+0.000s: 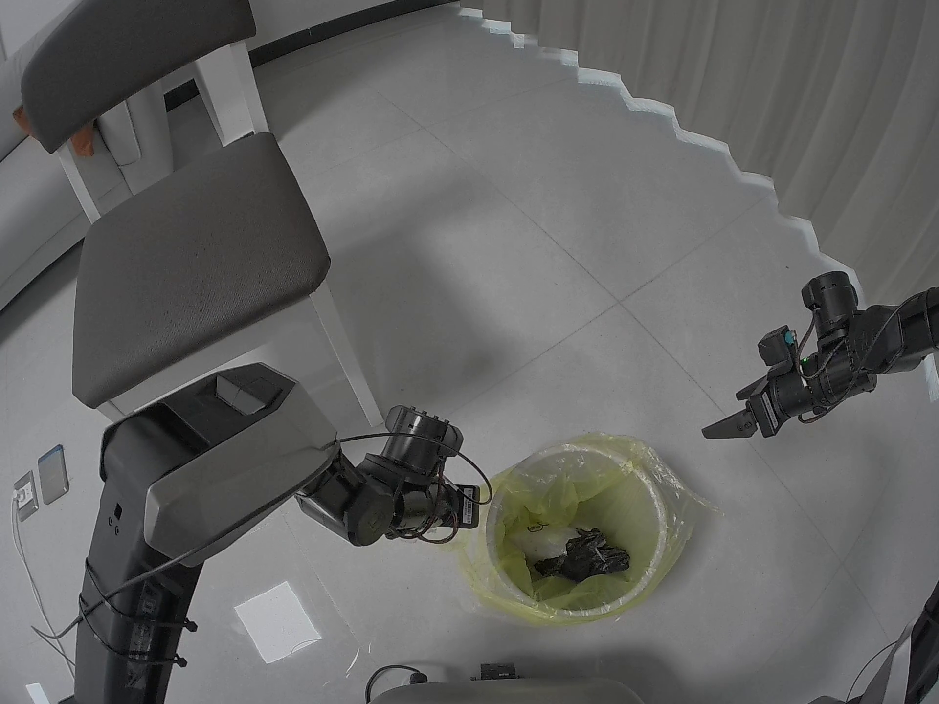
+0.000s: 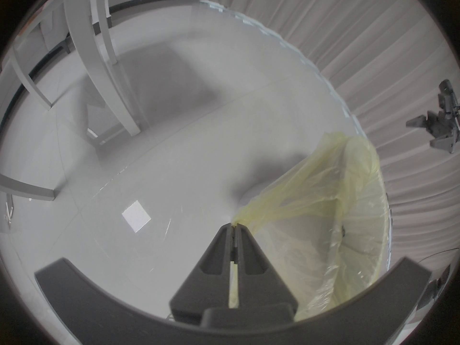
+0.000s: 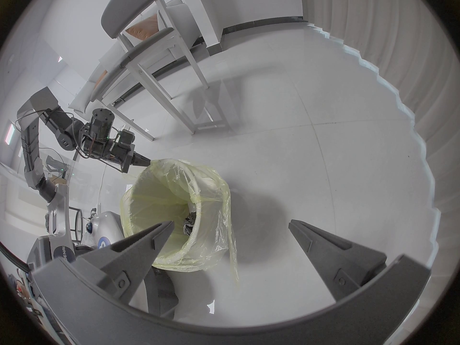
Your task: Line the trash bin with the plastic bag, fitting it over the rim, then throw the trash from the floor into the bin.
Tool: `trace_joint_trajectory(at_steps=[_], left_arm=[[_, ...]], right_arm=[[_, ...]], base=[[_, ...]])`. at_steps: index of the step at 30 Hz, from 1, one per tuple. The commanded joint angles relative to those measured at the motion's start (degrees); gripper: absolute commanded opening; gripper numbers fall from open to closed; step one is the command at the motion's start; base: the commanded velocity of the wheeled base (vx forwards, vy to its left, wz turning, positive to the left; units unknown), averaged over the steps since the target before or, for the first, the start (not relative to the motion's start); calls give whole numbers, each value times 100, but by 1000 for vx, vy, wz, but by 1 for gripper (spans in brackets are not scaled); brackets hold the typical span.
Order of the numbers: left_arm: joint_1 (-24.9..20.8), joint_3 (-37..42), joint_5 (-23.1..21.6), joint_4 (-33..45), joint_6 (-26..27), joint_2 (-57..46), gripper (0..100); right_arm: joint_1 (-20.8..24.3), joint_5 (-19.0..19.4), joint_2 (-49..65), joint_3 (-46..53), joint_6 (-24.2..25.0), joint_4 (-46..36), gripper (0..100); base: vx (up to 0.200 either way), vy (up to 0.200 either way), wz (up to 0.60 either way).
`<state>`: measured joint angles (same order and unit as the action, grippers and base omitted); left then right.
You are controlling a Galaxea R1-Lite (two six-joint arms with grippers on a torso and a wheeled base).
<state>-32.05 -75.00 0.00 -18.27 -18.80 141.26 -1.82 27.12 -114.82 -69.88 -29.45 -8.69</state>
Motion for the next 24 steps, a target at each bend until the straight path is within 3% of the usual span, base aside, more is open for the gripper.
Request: trace_joint_trajectory(at_steps=[1, 7, 11, 12, 18, 24], left_arm=[[-47, -296, -9, 166, -27, 68, 0], [-82, -296, -9, 78, -238, 77, 0], [-126, -270, 53, -607, -660, 165, 0], [-126, -279, 62, -634, -669, 173, 100], [-73, -6, 141, -660, -678, -64, 100], [217, 873, 158, -695, -660, -864, 100]], right_arm=[[23, 3, -14, -26, 1, -1, 100], [32, 3, -23, -35, 1, -1, 100], [32, 3, -23, -61, -8, -10, 100], [32, 3, -23, -61, -8, -10, 100], [23, 3, 4, -70, -8, -36, 100], [23, 3, -14, -70, -17, -36, 100]], base=[[0, 0, 0], [0, 0, 0], [0, 0, 0], [0, 0, 0], [0, 0, 0], [0, 0, 0]])
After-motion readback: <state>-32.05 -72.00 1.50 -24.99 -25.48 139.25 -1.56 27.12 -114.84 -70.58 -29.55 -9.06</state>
